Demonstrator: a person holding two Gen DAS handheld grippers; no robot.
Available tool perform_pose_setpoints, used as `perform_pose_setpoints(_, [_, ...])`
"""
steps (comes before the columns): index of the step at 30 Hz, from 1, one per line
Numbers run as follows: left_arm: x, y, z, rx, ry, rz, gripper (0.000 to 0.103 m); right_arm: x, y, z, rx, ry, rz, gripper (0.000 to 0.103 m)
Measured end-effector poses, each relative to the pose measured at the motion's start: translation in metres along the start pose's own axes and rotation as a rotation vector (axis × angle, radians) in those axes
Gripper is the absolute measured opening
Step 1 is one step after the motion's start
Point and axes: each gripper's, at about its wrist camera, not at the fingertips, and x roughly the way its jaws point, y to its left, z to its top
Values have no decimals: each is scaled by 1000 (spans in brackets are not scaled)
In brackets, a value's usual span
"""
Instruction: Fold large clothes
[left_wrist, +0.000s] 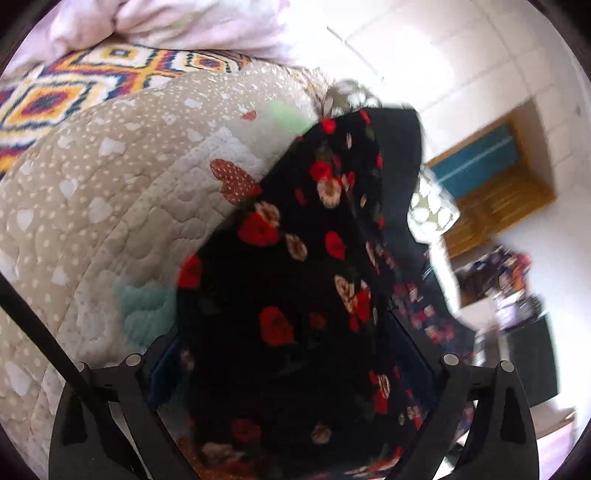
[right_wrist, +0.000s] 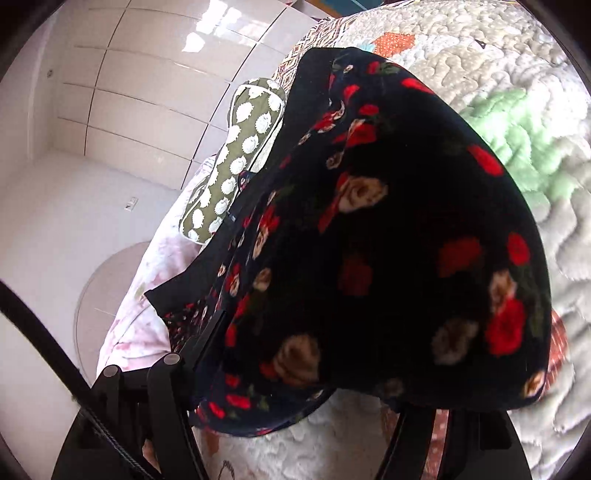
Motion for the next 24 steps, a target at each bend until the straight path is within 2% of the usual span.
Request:
perform_pose_setpoints(1, [3, -8, -1, 45, 27, 30, 50, -1, -1, 1, 3, -3, -2, 71])
perform_pose_setpoints(2, [7, -13, -2, 71, 62, 33, 31, 0, 0, 1, -2, -3, -29, 55])
perform_pose_setpoints(3, [8, -17, -3, 77, 98, 41, 26, 0, -1, 2, -8, 0, -48, 42])
perform_pose_setpoints(4, [4, -21, -4, 84, 90, 50, 22, 0, -2, 2, -8, 8, -50, 39])
perform_pose_setpoints(6, [-9, -30, -6, 113, 91, 54, 20, -7, -4, 3, 12, 19, -16, 29])
perform_pose_setpoints(12, [-49, -52, -30, 196, 111, 62, 19, -48, -1, -9, 5, 12, 22, 14])
perform_pose_setpoints(16, [-67, -46, -58, 240, 122, 72, 21, -87, -13, -28, 7, 12, 33, 10])
perform_pose_setpoints(19, [-64, -28, -61, 205, 149, 106, 24, -99, -19, -39, -34, 19, -3, 11])
perform_pose_setpoints(22, [-73, -12, -57, 140, 138, 59, 27, -115, -19, -45, -85, -3, -53, 15])
perform_pose_setpoints(23, [-77, -12, -58, 147, 131, 62, 29, -121, -18, -44, -100, -23, -73, 33])
perform_pose_setpoints(24, [-82, -12, -59, 162, 120, 70, 30, -127, -16, -41, -115, -47, -95, 60])
